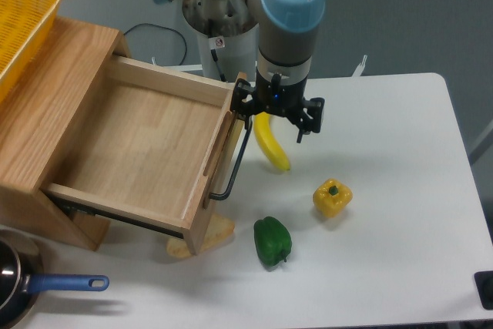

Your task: Slide the top drawer open

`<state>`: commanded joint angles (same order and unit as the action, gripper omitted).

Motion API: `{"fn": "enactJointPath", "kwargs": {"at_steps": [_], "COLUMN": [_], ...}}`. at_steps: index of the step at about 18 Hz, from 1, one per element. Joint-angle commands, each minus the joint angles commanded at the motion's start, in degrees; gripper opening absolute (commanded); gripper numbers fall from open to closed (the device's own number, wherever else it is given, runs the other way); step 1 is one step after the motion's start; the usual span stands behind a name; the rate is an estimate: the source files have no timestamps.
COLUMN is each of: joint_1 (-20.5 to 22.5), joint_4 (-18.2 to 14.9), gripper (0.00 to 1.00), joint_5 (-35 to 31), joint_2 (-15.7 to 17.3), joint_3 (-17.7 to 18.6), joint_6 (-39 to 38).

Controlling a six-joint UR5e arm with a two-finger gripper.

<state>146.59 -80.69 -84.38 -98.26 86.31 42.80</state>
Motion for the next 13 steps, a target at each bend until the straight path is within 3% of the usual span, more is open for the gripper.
{"fn": "enactJointPath", "kwargs": {"at_steps": [4,8,13], "joint_1": [5.4,11.6,14.5], "joint_4": [0.2,0.4,1.7], "gripper": [1.00,1.00,1.00], "joint_5": [0.0,-0.5,-4.7], "joint_2": [0.0,-0.7,-4.2], "joint_3": [0.3,0.4,0.8], "joint_6": [5.1,18.3,28.9]}}
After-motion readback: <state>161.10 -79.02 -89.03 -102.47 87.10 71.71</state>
